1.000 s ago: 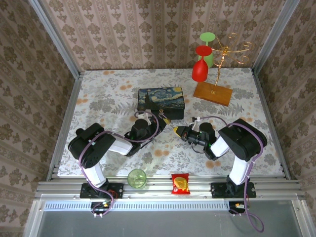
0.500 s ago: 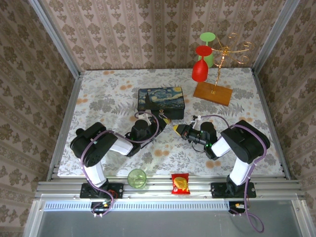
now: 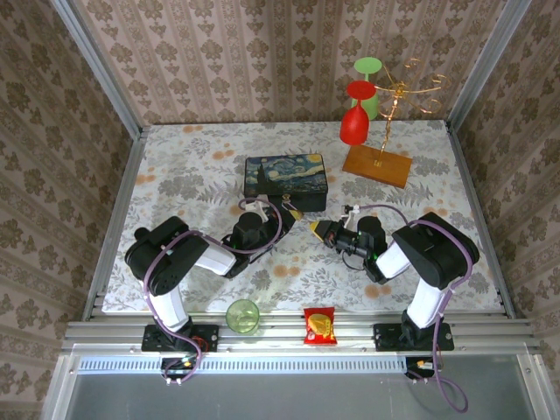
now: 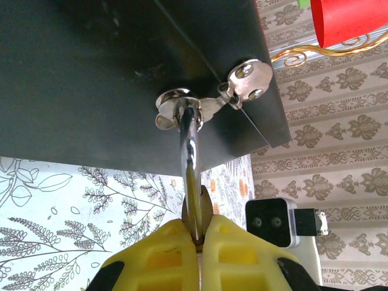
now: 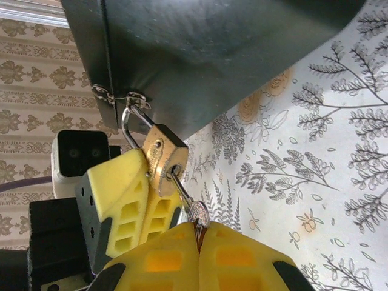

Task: Unlock the padlock with the key

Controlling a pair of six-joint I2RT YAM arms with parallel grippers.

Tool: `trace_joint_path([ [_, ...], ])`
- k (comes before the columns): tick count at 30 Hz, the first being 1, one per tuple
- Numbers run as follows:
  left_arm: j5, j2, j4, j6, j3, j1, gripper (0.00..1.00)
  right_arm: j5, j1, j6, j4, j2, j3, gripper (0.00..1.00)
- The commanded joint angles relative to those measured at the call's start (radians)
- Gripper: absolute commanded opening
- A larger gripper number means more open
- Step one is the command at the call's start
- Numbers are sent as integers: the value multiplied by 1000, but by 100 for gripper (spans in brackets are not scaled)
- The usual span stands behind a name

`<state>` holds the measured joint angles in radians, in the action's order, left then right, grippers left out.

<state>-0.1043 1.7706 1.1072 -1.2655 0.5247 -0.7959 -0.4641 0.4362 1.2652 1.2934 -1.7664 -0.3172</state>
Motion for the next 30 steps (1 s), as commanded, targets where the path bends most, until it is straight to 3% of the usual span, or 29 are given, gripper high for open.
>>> trace_joint_path([
  [1, 10, -2, 90, -11, 14, 3, 0, 3, -3, 4, 28, 3, 3, 0],
  [19, 6, -8, 98, -28, 17, 6, 0, -18, 3, 11, 29, -60, -55, 0],
  [30, 12, 1, 116, -29, 8, 11, 0, -10, 6, 2, 28, -20, -22, 0],
])
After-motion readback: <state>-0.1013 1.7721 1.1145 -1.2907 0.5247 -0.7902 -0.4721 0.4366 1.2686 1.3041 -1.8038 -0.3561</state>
